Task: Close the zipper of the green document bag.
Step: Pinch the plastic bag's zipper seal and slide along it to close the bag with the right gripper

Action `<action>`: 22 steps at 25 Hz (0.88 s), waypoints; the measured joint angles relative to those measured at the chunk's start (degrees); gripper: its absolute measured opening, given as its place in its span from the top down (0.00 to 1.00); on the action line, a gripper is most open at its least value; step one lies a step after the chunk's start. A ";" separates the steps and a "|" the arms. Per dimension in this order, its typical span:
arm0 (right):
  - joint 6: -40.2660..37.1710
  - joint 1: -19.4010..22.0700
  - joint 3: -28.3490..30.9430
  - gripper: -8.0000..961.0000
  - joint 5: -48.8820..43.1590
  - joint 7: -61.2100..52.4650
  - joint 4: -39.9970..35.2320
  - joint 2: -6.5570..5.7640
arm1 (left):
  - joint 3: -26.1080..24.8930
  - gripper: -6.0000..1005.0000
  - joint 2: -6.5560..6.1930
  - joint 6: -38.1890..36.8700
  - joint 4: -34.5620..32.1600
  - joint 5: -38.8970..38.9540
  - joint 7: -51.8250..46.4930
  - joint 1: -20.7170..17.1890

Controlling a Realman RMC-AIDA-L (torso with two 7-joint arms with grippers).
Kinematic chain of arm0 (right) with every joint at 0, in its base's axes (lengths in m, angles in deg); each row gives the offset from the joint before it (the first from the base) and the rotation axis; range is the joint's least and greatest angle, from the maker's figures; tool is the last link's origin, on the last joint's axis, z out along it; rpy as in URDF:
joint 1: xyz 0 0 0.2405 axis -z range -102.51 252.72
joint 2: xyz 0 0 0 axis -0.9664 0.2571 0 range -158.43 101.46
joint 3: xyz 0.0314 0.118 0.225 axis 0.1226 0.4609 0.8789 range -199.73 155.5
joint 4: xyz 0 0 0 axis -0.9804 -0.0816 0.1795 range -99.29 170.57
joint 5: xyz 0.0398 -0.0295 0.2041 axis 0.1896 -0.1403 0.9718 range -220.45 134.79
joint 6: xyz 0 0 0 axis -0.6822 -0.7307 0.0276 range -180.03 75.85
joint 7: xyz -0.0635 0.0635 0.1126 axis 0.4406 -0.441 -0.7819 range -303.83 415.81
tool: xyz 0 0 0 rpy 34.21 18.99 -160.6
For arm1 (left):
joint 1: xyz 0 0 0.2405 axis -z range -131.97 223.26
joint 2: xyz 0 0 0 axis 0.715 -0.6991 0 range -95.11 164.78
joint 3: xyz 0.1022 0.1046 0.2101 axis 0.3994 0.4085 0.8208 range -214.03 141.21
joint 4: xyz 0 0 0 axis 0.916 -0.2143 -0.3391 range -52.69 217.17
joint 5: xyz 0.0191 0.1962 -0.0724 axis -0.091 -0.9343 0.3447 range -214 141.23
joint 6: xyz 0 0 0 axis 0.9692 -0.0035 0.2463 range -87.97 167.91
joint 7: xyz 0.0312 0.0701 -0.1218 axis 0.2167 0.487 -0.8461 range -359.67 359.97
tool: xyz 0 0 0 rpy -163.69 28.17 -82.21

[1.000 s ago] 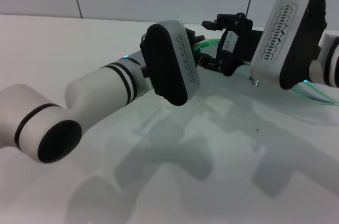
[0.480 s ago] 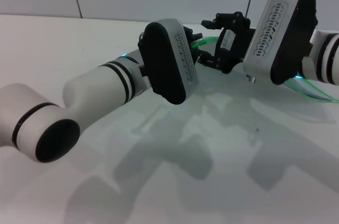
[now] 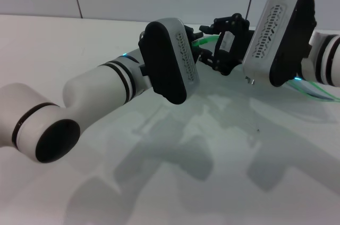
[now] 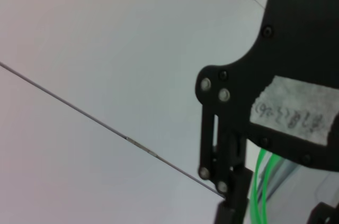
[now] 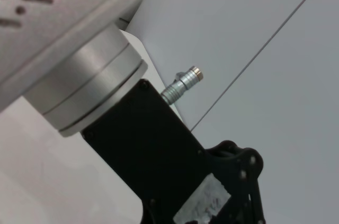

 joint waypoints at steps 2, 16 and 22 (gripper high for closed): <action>0.02 -0.12 -0.09 0.48 0.14 -0.09 0.05 -0.01 | 0.00 0.94 0.00 -0.01 -0.05 0.01 0.00 0.01; 0.10 -0.29 0.46 0.68 0.68 -0.03 0.08 -0.03 | 0.50 0.94 0.08 -0.38 -0.36 -0.12 -0.02 0.06; 0.07 -0.38 0.55 0.71 0.26 0.04 0.28 -0.10 | 0.58 0.94 0.11 -0.38 -0.35 -0.12 -0.02 0.06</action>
